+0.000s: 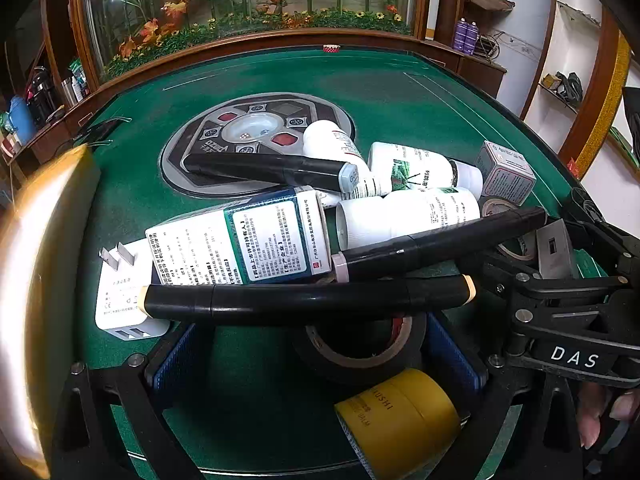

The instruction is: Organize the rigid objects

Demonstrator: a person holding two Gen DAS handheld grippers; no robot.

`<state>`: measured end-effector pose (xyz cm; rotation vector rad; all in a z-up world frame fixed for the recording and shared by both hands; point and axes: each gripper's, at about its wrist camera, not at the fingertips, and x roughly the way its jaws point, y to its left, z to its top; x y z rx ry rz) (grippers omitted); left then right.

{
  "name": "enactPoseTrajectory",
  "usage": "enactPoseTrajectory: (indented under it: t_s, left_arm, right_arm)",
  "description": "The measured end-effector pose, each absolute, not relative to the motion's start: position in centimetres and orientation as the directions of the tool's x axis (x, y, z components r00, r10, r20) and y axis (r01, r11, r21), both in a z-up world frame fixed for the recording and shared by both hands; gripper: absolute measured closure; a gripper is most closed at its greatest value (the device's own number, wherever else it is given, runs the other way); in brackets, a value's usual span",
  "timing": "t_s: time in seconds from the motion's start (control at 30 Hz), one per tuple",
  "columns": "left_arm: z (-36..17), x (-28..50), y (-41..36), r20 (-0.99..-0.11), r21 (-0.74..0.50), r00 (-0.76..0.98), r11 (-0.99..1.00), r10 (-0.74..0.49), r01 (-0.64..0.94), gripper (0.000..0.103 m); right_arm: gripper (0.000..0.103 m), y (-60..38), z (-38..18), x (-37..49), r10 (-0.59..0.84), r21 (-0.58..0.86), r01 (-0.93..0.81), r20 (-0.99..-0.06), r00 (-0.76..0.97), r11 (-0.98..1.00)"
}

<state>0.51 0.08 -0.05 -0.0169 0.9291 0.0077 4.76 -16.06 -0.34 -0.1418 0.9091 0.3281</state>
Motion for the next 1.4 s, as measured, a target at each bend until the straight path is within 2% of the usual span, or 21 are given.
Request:
enactPoseTrajectory:
  t_s: [0.6,0.8,1.0,1.03,1.07,1.23,1.33,1.4]
  left_arm:
    - [0.0,0.6,0.1,-0.803,-0.012,0.597,1.0,0.001,-0.017,0.0]
    - [0.2,-0.6,1.2,-0.842,-0.022,0.535,0.996,-0.063,0.081,0.001]
    - [1.2,-3.1,3.3,-0.833,-0.139,0.526,0.985,-0.17,0.098,0.001]
    - [1.2,-3.4,3.5,-0.832,-0.143,0.528,0.985,-0.17,0.092,0.001]
    - [1.2,-3.7,3.6,-0.832,-0.143,0.528,0.985,-0.172,0.096,0.001]
    - [1.5,-5.3,2.3,-0.83,-0.115,0.529,0.983,-0.174,0.143,0.001]
    - [1.4,-6.0,1.9,-0.83,-0.107,0.53,0.982,-0.175,0.157,0.001]
    - [1.5,-6.1,1.7,-0.823,-0.088,0.544,0.982,-0.165,0.165,0.01]
  right_arm:
    - [0.012,-16.2,-0.3,4.7,0.212,0.014,-0.333,-0.794,0.57,0.943]
    - [0.013,-16.0,-0.3,4.5,0.212,0.002,-0.346,-0.794,0.569,0.938]
    - [0.038,-16.0,0.0,4.2,0.213,-0.007,-0.352,-0.784,0.583,0.936]
    - [0.045,-15.8,0.0,4.0,0.22,-0.011,-0.367,-0.783,0.581,0.93]
    - [0.046,-15.6,0.1,3.9,0.221,-0.019,-0.376,-0.781,0.584,0.926]
    - [0.044,-15.3,0.3,3.7,0.243,-0.01,-0.408,-0.791,0.562,0.913]
    - [0.035,-15.8,0.6,3.3,0.26,0.006,-0.416,-0.789,0.556,0.909]
    - [0.035,-16.3,0.8,2.9,0.262,0.007,-0.412,-0.783,0.564,0.911]
